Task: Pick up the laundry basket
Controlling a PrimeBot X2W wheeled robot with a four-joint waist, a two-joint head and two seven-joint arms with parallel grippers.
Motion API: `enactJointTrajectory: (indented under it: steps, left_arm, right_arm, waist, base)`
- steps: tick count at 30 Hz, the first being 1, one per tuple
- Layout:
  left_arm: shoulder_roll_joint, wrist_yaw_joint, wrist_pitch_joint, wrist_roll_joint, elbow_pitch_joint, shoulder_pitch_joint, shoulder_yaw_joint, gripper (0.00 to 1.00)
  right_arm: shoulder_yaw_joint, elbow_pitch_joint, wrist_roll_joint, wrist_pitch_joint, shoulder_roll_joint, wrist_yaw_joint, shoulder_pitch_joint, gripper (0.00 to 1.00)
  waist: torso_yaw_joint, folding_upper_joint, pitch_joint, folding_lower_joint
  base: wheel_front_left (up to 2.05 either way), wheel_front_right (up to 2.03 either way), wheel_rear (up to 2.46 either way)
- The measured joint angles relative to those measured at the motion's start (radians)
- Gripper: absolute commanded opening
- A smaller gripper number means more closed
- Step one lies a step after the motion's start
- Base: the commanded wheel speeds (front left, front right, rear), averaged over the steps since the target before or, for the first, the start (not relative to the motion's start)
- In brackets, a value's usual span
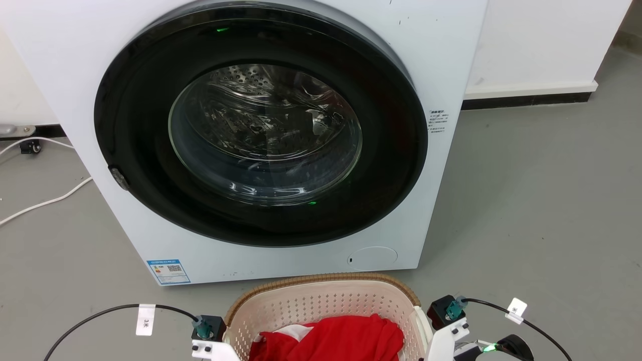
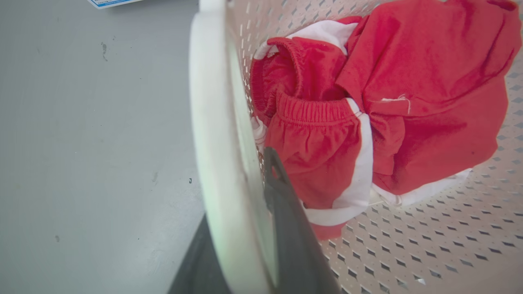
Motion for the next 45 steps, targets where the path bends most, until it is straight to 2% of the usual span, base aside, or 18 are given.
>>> enactJointTrajectory:
  steps: [45]
  left_arm:
    - [0.001, 0.0, -0.026, -0.119, 0.021, -0.009, -0.116, 0.0]
  right_arm:
    - [0.018, 0.013, 0.012, -0.014, 0.001, 0.0, 0.001, 0.0]
  waist:
    - [0.0, 0.0, -0.009, 0.0]
  base:
    - [0.0, 0.0, 0.0]
